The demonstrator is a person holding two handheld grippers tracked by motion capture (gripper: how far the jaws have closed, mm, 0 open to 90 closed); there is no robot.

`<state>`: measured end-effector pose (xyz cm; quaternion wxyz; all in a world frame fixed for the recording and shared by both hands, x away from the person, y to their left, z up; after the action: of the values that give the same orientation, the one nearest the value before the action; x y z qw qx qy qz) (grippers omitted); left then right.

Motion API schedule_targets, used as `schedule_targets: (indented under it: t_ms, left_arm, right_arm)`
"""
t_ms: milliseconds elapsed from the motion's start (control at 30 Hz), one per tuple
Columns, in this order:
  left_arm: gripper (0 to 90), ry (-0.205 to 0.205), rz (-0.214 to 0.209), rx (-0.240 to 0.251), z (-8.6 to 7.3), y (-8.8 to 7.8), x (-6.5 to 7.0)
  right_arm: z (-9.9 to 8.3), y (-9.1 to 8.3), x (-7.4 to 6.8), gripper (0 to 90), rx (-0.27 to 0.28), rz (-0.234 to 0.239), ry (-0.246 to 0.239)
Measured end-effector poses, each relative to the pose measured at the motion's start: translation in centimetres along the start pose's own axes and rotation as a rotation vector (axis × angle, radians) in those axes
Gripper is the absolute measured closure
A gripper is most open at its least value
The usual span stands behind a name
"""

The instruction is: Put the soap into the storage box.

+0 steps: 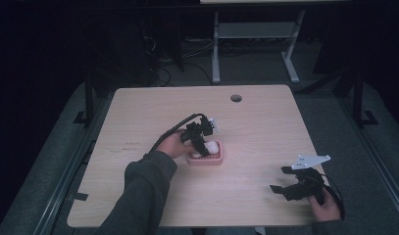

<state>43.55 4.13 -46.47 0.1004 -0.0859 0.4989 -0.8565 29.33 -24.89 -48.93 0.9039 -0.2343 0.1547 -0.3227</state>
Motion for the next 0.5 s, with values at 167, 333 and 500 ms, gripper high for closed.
schedule_targets:
  t_ms: [167, 333, 500]
  left_arm:
    - [49.6, -0.005, -0.004, -0.005, -0.04, 0.05, -0.03]
    - [49.6, 0.003, 0.003, -0.004, -0.05, 0.08, 0.03]
    - [49.4, 0.01, 0.004, -0.007, -0.1, 0.11, 0.12]
  right_arm:
    - [-0.01, 0.07, -0.05, 14.3, -0.001, 0.004, 0.002]
    - [-0.02, 0.06, -0.06, 14.3, -0.003, 0.003, 0.004]
    - [0.0, 0.1, -0.1, 14.3, -0.002, 0.003, 0.004]
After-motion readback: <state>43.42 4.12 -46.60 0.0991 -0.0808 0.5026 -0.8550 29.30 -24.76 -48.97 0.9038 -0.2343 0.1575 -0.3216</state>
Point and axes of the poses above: each handheld gripper's, and its own axes: y roughly forward along the jaws, z roughly out of its top, x roughly to its right, the point moved 5 cm from there along y, roughly forward along the jaws, and after that the axes turned 13 degrees about x, right-handed, at the moved point
